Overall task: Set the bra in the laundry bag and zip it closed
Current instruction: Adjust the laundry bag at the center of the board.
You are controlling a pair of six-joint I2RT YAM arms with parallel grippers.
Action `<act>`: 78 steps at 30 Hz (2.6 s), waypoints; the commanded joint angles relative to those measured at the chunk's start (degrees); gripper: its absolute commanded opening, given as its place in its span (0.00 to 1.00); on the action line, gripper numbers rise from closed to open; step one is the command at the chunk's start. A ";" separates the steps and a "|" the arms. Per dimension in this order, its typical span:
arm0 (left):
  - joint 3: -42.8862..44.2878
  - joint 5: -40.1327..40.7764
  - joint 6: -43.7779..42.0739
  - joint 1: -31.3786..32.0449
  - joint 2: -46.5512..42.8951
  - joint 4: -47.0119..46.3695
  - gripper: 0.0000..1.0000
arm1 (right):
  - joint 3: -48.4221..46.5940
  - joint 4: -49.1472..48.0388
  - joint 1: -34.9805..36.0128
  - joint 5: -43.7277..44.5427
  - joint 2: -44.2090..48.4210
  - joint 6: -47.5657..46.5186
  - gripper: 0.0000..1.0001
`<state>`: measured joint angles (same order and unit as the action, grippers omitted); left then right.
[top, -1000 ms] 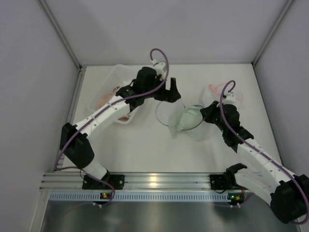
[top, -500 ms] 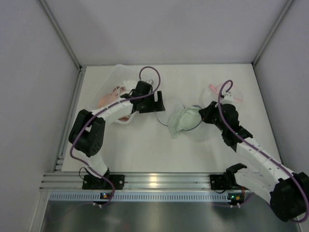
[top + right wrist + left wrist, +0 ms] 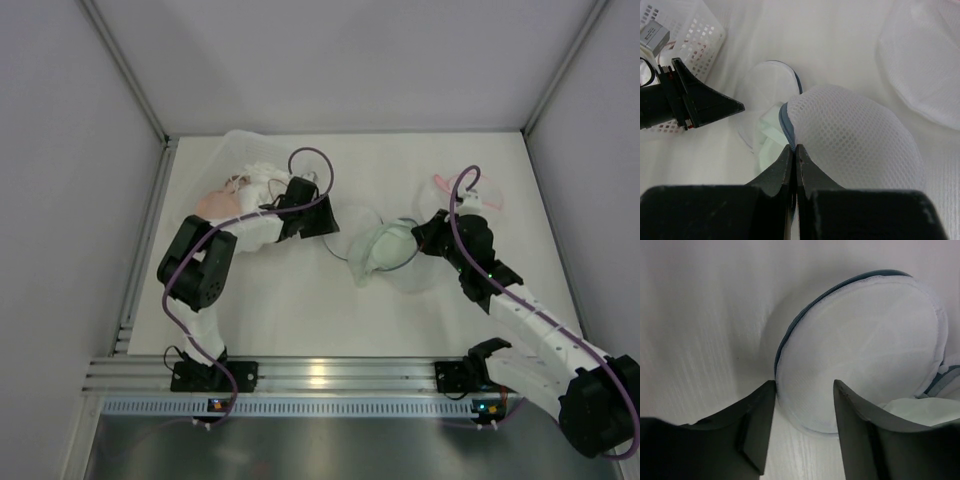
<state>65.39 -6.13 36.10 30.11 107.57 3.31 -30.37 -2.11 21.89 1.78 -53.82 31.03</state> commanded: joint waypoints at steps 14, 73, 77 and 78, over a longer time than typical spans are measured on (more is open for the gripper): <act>1.56 8.56 -4.18 0.30 -14.37 0.77 0.00 | -1.09 -1.23 -1.94 1.29 0.03 0.17 0.00; 17.15 27.49 -6.65 5.93 -36.29 44.33 0.00 | -15.33 20.55 19.42 7.18 -14.56 2.20 0.00; 16.79 24.77 -5.60 6.01 -36.11 42.57 0.00 | -23.74 27.14 19.16 7.45 -14.64 -0.08 0.00; 16.97 24.76 -5.69 6.19 -35.94 42.39 0.00 | -24.64 27.51 19.07 7.19 -14.47 -0.44 0.01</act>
<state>81.95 20.10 29.28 35.83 72.51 50.04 -48.25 23.14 40.77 7.25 -70.52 33.39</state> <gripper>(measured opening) 0.020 0.011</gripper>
